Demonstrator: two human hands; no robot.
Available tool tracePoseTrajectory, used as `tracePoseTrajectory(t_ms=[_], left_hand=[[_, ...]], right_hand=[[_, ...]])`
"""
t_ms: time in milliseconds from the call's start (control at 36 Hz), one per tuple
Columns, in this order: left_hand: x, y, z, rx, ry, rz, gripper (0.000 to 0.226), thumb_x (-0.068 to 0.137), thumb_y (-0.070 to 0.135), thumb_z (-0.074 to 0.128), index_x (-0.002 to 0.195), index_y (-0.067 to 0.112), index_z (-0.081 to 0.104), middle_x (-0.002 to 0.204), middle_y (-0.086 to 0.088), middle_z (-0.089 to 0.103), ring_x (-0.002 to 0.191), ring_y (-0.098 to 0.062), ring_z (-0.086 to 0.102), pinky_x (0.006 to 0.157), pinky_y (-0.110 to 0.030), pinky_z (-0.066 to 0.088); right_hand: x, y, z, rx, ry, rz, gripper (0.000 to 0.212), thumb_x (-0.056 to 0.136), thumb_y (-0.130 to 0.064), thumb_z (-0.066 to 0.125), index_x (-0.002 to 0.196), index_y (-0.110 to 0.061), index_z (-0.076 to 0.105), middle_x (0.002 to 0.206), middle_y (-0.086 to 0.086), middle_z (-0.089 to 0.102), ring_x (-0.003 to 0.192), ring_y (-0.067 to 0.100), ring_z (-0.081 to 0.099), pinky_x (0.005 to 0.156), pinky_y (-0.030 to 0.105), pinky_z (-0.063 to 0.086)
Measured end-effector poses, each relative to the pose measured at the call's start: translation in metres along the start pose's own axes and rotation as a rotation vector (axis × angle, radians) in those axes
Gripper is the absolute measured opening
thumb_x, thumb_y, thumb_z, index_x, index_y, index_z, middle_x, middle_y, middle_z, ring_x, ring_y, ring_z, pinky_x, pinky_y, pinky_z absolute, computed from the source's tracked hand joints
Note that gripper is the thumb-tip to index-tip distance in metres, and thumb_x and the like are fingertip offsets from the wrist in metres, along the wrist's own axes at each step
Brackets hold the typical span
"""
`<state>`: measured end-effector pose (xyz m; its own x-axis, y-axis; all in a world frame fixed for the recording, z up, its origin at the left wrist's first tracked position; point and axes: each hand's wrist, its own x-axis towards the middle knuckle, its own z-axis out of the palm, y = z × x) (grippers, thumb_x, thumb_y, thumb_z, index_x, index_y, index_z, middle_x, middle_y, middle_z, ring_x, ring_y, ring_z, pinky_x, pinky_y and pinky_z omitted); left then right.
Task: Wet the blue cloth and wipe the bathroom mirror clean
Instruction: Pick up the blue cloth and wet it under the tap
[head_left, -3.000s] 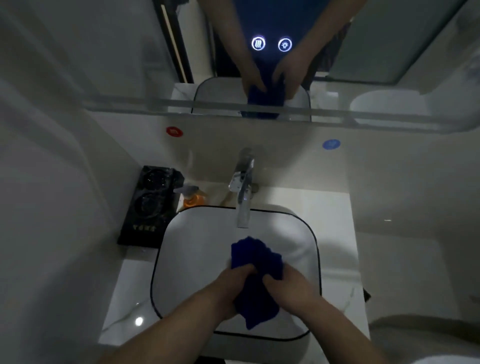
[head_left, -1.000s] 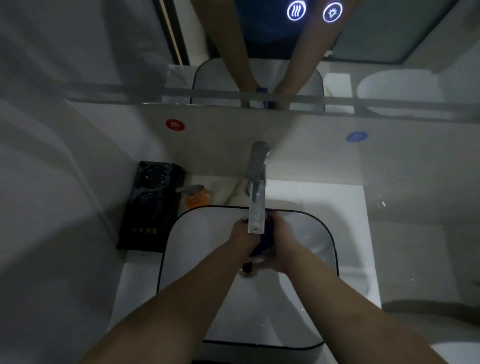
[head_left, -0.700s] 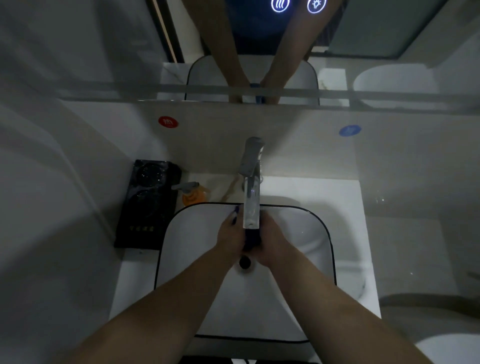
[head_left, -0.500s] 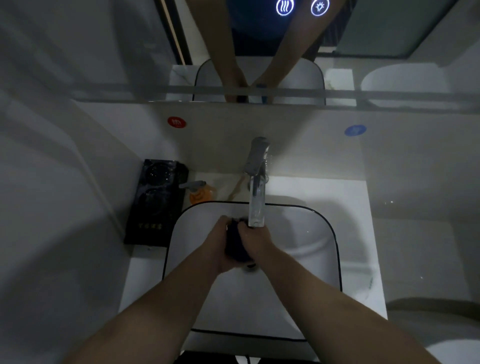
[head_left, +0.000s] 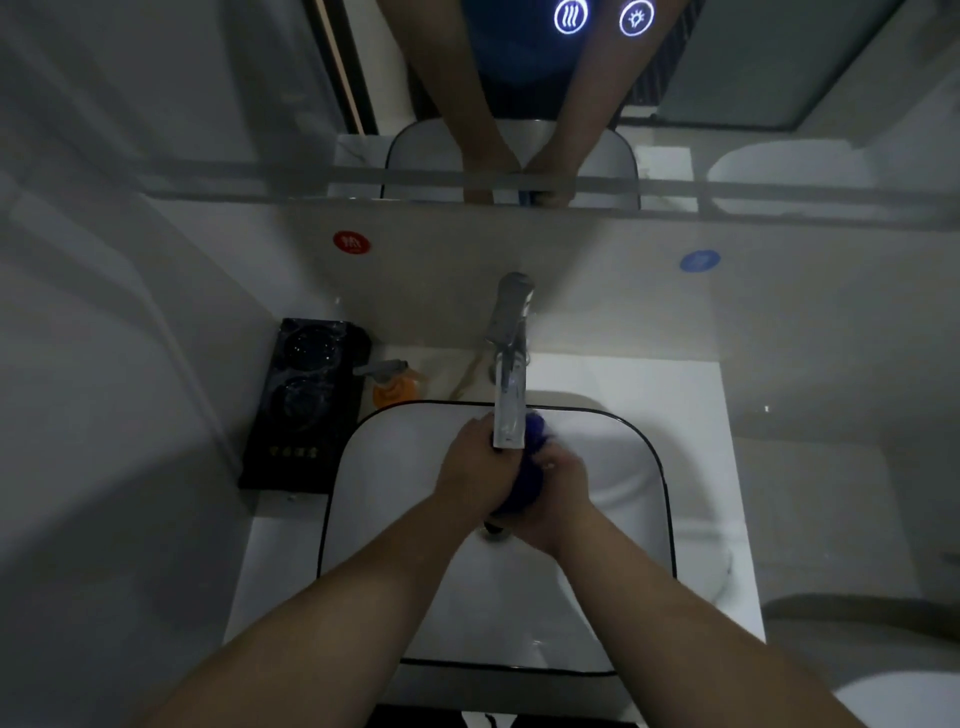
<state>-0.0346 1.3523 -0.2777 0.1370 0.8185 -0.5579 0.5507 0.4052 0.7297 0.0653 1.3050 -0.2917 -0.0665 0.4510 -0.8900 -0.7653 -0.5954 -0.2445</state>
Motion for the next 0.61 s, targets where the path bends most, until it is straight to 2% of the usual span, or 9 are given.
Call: tracePoseTrajectory(t_ms=[56,111,222,278,333,389,444,500,611], left_hand=[[-0.007,0.003,-0.002,0.081,-0.027,0.080,0.016,0.106,0.045,0.058,0.100,0.029,0.060,0.094,0.008,0.064,0.087,-0.014,0.063,0.069,-0.016,0.042],[-0.008,-0.001,-0.002,-0.030,-0.053,0.041,0.017,0.104,0.047,0.062,0.106,0.031,0.065,0.099,0.011,0.069,0.092,-0.011,0.068,0.076,-0.020,0.049],[-0.006,-0.014,-0.003,-0.259,-0.005,-0.180,0.053,0.085,0.056,0.079,0.129,0.030,0.063,0.117,-0.001,0.074,0.104,-0.026,0.075,0.094,-0.046,0.063],[-0.007,-0.015,-0.009,-0.459,-0.036,-0.334,0.059,0.082,0.052,0.084,0.134,0.031,0.063,0.120,-0.008,0.075,0.103,-0.032,0.076,0.095,-0.052,0.063],[-0.015,-0.012,-0.016,-0.602,-0.155,-0.449,0.043,0.092,0.045,0.080,0.129,0.026,0.070,0.116,-0.015,0.077,0.103,-0.037,0.076,0.089,-0.054,0.064],[-0.025,-0.018,-0.021,-0.671,-0.270,-0.542,0.034,0.096,0.038,0.079,0.125,0.023,0.073,0.116,-0.017,0.079,0.105,-0.038,0.075,0.087,-0.055,0.064],[-0.031,-0.030,-0.024,-0.712,-0.292,-0.516,0.042,0.095,0.033,0.082,0.132,0.020,0.071,0.119,-0.017,0.079,0.109,-0.039,0.076,0.096,-0.059,0.061],[-0.036,-0.036,-0.026,-0.775,-0.288,-0.481,0.048,0.095,0.032,0.082,0.138,0.017,0.067,0.123,-0.020,0.077,0.112,-0.040,0.075,0.102,-0.060,0.058],[-0.045,-0.046,-0.027,-0.835,-0.214,-0.460,0.055,0.095,0.028,0.081,0.144,0.019,0.059,0.129,-0.017,0.075,0.120,-0.041,0.071,0.107,-0.065,0.053]], right_hand=[[-0.004,-0.007,-0.009,0.082,-0.050,0.070,0.067,0.075,-0.035,0.055,0.134,-0.010,0.072,0.134,0.023,0.069,0.117,0.046,0.065,0.089,0.056,0.058],[-0.004,-0.011,-0.007,0.031,-0.022,0.125,0.066,0.080,-0.043,0.055,0.136,-0.012,0.072,0.137,0.024,0.069,0.121,0.047,0.065,0.089,0.059,0.059],[0.005,-0.001,0.020,-0.126,0.016,0.099,0.069,0.096,-0.072,0.051,0.120,-0.013,0.079,0.124,0.020,0.075,0.117,0.041,0.070,0.091,0.049,0.060],[0.009,0.008,0.027,-0.233,0.108,0.026,0.054,0.105,-0.063,0.049,0.110,-0.017,0.077,0.125,0.019,0.074,0.118,0.037,0.069,0.098,0.046,0.058],[0.002,0.015,0.029,-0.330,0.189,-0.072,0.035,0.112,-0.046,0.047,0.105,-0.019,0.069,0.121,0.011,0.072,0.111,0.028,0.067,0.105,0.046,0.054],[-0.007,0.014,0.029,-0.393,0.170,-0.123,0.028,0.111,-0.035,0.048,0.102,-0.017,0.068,0.101,0.007,0.071,0.093,0.024,0.066,0.093,0.043,0.054],[-0.010,0.007,0.025,-0.344,0.145,-0.086,0.029,0.105,-0.032,0.053,0.099,-0.013,0.074,0.093,0.012,0.074,0.090,0.028,0.070,0.086,0.040,0.054],[-0.016,-0.007,0.030,-0.538,0.240,-0.164,0.033,0.103,-0.035,0.048,0.107,-0.018,0.076,0.104,0.013,0.078,0.096,0.030,0.071,0.092,0.037,0.055],[-0.059,-0.040,0.047,-0.826,0.393,-0.744,0.039,0.104,-0.008,0.044,0.133,-0.011,0.070,0.129,0.008,0.070,0.118,0.024,0.066,0.089,0.022,0.044]])
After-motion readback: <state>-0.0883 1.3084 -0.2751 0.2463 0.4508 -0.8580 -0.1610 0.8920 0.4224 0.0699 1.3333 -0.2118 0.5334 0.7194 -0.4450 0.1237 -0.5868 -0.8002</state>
